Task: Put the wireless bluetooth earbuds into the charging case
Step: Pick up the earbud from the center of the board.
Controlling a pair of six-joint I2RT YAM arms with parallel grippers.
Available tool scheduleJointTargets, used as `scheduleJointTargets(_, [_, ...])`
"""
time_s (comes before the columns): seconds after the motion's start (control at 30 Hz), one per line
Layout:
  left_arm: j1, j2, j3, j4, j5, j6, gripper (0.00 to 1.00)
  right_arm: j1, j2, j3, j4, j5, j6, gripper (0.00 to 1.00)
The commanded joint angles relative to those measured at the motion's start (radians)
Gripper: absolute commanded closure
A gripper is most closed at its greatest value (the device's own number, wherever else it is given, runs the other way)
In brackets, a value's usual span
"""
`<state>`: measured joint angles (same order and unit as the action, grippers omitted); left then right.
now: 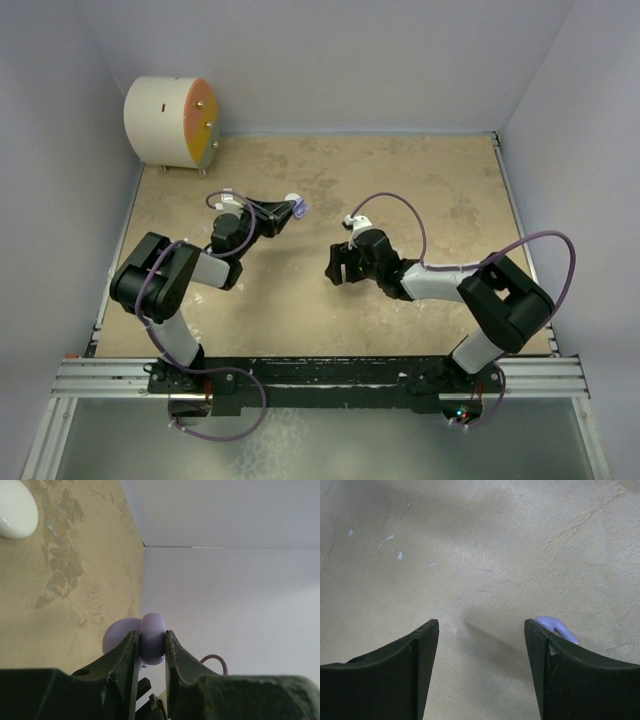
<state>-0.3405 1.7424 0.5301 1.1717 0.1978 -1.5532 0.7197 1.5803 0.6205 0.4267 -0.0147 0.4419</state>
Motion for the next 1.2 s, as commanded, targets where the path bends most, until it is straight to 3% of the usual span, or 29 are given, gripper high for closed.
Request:
scheduleJointTargets(0.0, [0.012, -0.045, -0.006, 0.067, 0.008, -0.008, 1.00, 0.001, 0.035, 0.016, -0.047, 0.033, 0.016, 0.28])
scheduleJointTargets(0.83, [0.020, -0.058, -0.028, 0.076, 0.009, -0.011, 1.00, -0.081, 0.064, 0.056, -0.076, 0.091, 0.007, 0.24])
scheduleJointTargets(1.17, [0.021, -0.052, -0.034, 0.089, 0.008, -0.018, 1.00, -0.081, -0.041, 0.129, -0.116, 0.153, -0.055, 0.25])
